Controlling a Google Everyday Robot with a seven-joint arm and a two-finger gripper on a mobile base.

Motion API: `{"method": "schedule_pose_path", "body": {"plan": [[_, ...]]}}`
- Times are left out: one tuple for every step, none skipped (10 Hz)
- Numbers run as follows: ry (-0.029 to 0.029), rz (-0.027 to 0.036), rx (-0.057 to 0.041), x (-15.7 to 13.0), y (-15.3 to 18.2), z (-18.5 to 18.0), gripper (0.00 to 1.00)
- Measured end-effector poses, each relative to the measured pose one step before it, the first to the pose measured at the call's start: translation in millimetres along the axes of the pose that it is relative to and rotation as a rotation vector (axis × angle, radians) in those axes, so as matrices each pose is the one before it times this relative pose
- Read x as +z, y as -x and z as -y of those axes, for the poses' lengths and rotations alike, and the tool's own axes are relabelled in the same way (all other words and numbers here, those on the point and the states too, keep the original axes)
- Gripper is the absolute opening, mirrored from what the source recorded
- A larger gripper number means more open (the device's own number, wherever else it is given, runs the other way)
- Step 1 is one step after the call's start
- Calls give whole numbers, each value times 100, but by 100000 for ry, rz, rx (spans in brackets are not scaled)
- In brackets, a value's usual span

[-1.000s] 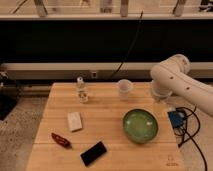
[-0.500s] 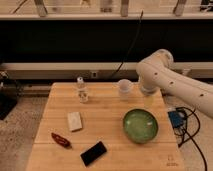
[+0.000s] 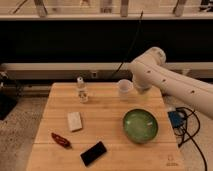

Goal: Knock the bottle over

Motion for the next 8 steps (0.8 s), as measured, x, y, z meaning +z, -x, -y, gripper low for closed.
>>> {"method": "schedule_pose_path", "body": {"plan": [[-357, -366, -1490, 58, -75, 236, 80], [-648, -175, -1032, 74, 143, 329, 80], [-873, 439, -2003, 36, 943, 699, 80], [-430, 63, -1271, -43, 664, 238, 75], [-358, -79, -391, -102, 508, 234, 71], [-527, 215, -856, -1, 1058, 561, 70], [-531, 50, -647, 62, 345, 287, 76], [-532, -167, -876, 38, -251, 105, 80]]}}
